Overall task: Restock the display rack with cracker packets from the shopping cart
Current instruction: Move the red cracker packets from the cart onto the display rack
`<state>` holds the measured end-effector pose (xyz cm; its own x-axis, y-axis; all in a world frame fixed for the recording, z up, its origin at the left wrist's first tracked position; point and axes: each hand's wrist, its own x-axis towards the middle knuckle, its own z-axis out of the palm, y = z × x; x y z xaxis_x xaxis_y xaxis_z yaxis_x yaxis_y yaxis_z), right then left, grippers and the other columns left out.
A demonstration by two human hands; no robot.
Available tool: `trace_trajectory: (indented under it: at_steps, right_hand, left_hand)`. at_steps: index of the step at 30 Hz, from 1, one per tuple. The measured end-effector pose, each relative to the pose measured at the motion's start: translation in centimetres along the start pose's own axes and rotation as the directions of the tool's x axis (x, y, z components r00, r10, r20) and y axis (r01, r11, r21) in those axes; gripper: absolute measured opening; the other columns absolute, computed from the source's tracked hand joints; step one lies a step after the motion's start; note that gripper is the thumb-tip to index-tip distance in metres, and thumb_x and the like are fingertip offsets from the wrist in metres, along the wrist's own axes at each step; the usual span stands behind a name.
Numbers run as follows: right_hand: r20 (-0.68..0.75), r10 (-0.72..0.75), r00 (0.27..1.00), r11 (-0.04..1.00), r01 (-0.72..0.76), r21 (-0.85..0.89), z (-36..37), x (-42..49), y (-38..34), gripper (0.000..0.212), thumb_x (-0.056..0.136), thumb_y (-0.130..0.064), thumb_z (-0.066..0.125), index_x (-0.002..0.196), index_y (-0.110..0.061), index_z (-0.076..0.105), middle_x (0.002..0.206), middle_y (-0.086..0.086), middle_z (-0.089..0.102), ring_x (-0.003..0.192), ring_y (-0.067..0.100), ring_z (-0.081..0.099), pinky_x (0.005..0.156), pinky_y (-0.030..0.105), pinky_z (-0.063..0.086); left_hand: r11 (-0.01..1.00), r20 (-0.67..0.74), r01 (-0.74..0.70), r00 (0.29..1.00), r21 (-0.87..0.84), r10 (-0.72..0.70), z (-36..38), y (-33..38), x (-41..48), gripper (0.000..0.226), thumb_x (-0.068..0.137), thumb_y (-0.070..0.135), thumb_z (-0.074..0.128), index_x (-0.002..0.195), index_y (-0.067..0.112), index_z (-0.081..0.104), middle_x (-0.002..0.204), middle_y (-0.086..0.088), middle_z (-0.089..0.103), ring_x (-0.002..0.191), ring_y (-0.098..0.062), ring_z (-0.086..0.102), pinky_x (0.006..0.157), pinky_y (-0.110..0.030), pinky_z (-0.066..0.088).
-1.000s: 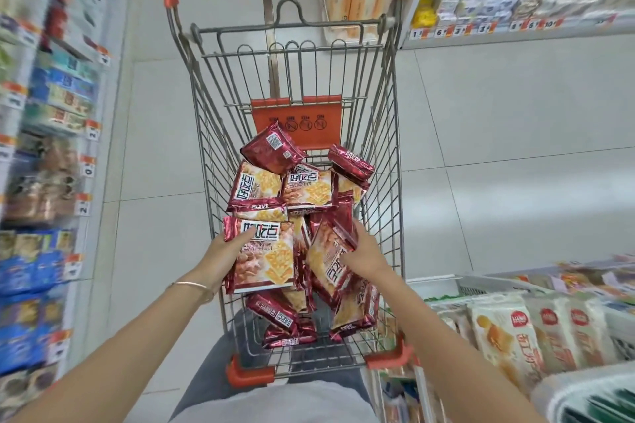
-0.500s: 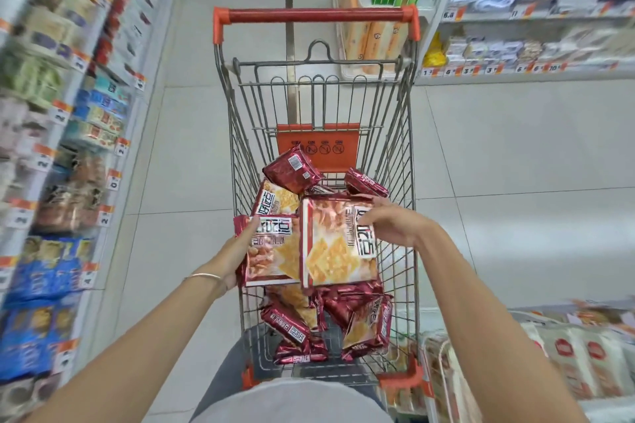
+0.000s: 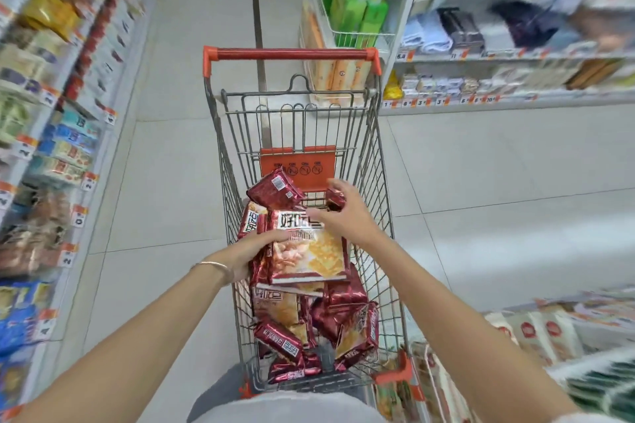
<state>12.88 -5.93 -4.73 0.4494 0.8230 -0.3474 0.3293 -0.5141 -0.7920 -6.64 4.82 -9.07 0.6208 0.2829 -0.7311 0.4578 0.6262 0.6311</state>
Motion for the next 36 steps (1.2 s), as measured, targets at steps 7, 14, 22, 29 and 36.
trace_trajectory:
  at_steps: [7,14,22,29,36]
  right_hand:
    - [0.238,0.340,0.910,0.722,-0.415,0.553,-4.0,-8.1,-2.0,0.034,0.096,-0.048,0.057,0.097,-0.015,0.063,0.078,-0.003,0.076,0.069,0.009,0.073,0.067,0.024,0.058]
    - [-0.158,0.381,0.911,0.700,-0.172,0.693,-9.0,-18.5,-5.8,0.022,0.092,-0.039,0.067,0.093,-0.017,0.069,0.077,-0.001,0.075,0.063,0.011,0.071,0.064,0.024,0.058]
    - [-0.543,0.391,0.743,0.719,0.123,0.685,-17.6,-35.8,-8.7,0.027,0.091,-0.041,0.068,0.097,-0.015,0.070,0.095,0.003,0.074,0.077,0.014,0.072,0.070,0.027,0.060]
    - [-0.781,0.258,0.568,0.824,0.294,0.485,-24.2,-51.0,-11.1,0.031,0.095,-0.046,0.059,0.098,-0.017,0.069,0.086,-0.003,0.077,0.076,0.010,0.073,0.086,0.028,0.057]
    - [-0.872,0.272,0.406,0.793,0.419,0.443,-31.0,-61.4,-5.1,0.029,0.090,-0.024,0.070,0.114,-0.007,0.068,0.110,0.010,0.074,0.089,0.021,0.074,0.074,0.029,0.060]
  left_hand:
    - [0.989,0.083,-0.122,0.990,0.079,0.115,5.4,6.5,-3.5,0.050,0.083,0.043,0.074,0.120,0.011,0.063,0.088,-0.010,0.077,0.069,-0.021,0.074,0.067,-0.033,0.063]
    - [0.885,0.343,-0.341,0.911,0.319,0.228,14.7,10.8,-9.6,0.083,0.044,0.067,0.088,0.102,0.010,0.072,0.086,-0.009,0.075,0.076,-0.023,0.067,0.079,-0.035,0.056]
    - [0.711,0.632,-0.586,0.731,0.389,0.257,32.1,13.4,-19.0,0.106,0.028,0.066,0.095,0.113,0.008,0.071,0.105,-0.015,0.077,0.107,-0.036,0.070,0.100,-0.051,0.053]
    - [0.616,0.817,-0.730,0.527,0.295,0.233,47.8,13.9,-29.4,0.049,0.063,0.047,0.087,0.094,0.011,0.074,0.099,-0.011,0.078,0.075,-0.021,0.073,0.084,-0.036,0.060]
    - [0.413,0.844,-0.874,0.409,0.254,0.346,60.9,10.2,-33.2,0.048,0.069,0.055,0.085,0.085,0.014,0.066,0.082,-0.002,0.073,0.068,-0.014,0.069,0.062,-0.025,0.053]
